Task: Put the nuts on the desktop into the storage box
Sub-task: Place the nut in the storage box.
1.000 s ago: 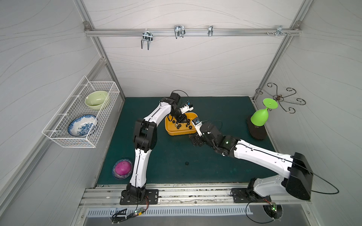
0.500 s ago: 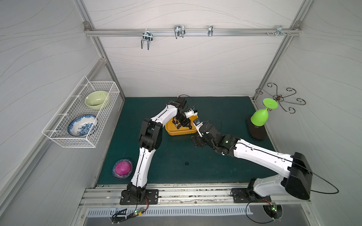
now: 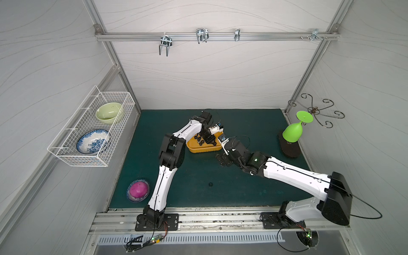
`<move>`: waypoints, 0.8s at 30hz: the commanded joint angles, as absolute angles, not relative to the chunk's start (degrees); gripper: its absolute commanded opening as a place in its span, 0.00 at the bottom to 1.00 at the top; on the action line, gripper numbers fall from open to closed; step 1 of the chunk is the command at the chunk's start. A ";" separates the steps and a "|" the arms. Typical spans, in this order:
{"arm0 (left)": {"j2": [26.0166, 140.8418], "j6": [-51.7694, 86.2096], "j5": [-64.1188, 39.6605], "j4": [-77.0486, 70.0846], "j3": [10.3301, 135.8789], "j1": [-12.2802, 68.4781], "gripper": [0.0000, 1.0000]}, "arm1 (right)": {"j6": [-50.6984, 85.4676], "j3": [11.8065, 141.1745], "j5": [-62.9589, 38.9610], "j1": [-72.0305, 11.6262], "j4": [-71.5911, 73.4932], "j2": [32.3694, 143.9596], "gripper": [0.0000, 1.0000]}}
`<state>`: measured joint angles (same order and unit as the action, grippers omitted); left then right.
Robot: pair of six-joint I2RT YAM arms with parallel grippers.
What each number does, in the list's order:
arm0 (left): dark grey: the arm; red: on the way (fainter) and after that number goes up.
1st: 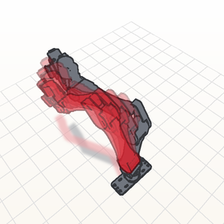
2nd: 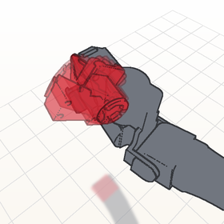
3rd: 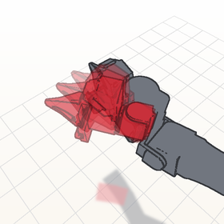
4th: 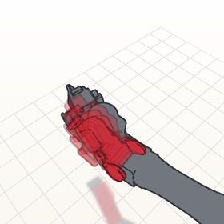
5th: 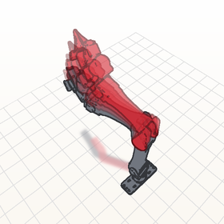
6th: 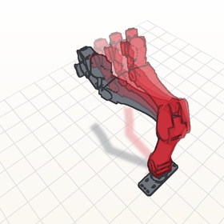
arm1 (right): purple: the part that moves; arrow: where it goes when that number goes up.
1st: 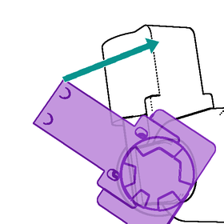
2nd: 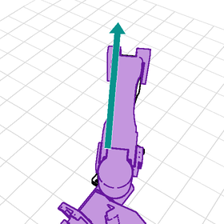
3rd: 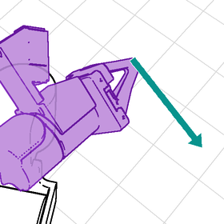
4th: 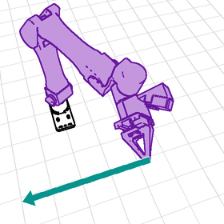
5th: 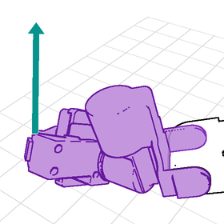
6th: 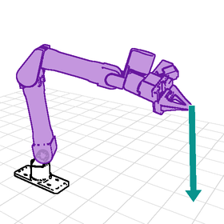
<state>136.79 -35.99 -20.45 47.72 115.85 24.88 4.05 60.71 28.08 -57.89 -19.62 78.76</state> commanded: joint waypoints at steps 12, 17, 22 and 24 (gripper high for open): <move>137.73 -35.33 -25.18 45.95 120.63 25.31 0.25 | 4.47 61.61 29.79 -58.36 -21.44 76.31 0.99; 137.63 -34.98 -26.61 44.47 120.88 25.31 0.25 | 4.38 61.79 29.80 -58.43 -21.76 76.21 0.99; 139.71 -33.82 -26.63 43.84 122.55 25.31 0.25 | 3.79 61.53 30.83 -58.45 -22.50 75.17 0.99; 140.43 -33.54 -26.09 43.64 123.21 25.30 0.25 | 3.92 61.13 31.07 -58.45 -22.50 74.71 0.99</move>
<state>138.41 -34.61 -24.91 45.65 120.09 25.08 4.05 60.71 29.67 -58.06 -21.65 76.79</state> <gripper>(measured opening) 0.264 0.989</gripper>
